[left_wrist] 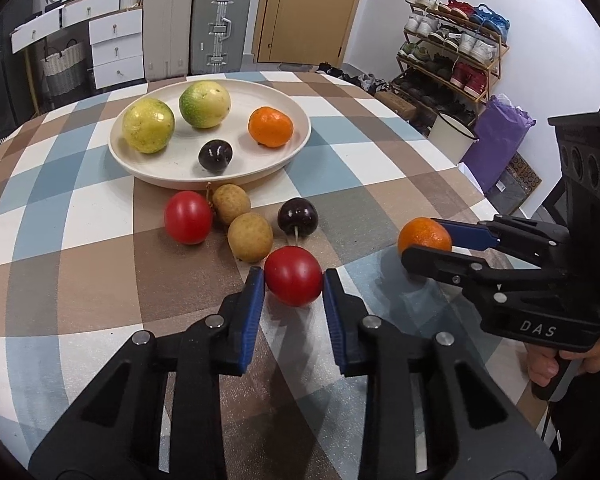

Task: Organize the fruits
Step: 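Grasp a red tomato with the left tool while the right tool grasps the orange, then carry the tomato and orange onto the plate and open both tools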

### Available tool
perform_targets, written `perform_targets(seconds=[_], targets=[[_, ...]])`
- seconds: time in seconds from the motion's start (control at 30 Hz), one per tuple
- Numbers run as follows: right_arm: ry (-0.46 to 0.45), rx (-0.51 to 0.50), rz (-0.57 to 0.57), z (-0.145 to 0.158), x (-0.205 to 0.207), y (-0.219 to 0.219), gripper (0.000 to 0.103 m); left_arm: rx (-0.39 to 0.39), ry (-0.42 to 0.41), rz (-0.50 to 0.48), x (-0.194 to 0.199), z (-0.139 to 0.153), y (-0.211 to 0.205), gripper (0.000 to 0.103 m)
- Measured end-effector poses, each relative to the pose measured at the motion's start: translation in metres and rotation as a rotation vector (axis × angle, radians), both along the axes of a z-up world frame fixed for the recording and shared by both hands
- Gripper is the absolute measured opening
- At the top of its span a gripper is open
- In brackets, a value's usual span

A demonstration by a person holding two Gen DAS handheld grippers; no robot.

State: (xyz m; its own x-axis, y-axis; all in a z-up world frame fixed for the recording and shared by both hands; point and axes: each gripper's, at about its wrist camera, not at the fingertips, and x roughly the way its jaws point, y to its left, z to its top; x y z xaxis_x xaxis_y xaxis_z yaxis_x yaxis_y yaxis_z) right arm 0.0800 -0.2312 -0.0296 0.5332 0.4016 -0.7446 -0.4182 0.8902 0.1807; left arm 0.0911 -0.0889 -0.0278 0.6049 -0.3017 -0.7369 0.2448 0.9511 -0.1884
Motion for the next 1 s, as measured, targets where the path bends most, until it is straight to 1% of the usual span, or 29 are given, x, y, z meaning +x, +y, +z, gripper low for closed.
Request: perform_targets(seconds=[0.23,0.5,0.77,1.0], targets=[[-0.023,-0.003,0.012,0.009,-0.003,0.008,0.042,0.005,-0.046,0.02,-0.01,0.015,0.009,0.027],[-0.072,0.01,0.04,0.03,-0.002,0.02,0.042,0.013,-0.107,0.071,-0.017,0.039,0.032,0.027],[-0.113,0.033,0.068,0.05,0.01,0.034,0.042,0.032,-0.172,0.11,-0.011,0.065,0.05,0.027],[-0.144,0.052,0.084,0.063,0.028,0.043,0.042,0.044,-0.206,0.129,0.004,0.078,0.059,0.027]])
